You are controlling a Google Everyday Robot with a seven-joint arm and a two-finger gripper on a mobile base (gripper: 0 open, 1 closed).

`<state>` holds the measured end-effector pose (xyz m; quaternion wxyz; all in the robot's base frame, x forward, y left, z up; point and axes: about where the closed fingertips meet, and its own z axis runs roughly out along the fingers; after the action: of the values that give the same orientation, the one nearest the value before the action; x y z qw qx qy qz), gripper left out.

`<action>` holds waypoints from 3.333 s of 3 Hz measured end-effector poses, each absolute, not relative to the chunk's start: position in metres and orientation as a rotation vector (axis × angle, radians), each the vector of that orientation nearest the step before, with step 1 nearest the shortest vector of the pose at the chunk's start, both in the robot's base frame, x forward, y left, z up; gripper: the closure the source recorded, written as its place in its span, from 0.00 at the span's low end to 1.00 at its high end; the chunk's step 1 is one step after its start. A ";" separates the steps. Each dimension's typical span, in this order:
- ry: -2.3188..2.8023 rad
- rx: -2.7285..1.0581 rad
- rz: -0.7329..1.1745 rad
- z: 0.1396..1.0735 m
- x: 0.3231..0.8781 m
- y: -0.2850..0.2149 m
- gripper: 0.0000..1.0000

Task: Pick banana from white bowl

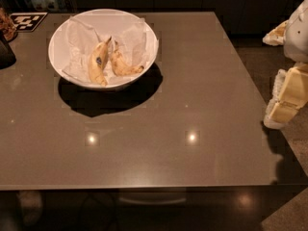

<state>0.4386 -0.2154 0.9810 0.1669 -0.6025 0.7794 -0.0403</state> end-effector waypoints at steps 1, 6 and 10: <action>2.218 -1.715 -0.115 0.981 0.439 -0.215 0.00; 2.262 -1.675 -0.231 1.010 0.497 -0.163 0.00; 2.261 -1.599 -0.270 1.002 0.543 -0.055 0.00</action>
Offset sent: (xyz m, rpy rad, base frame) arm 0.0054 0.0078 0.0039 -0.0267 -0.0157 -0.0727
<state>0.5434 -0.0553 1.0025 0.1786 -0.5654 0.7995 -0.0956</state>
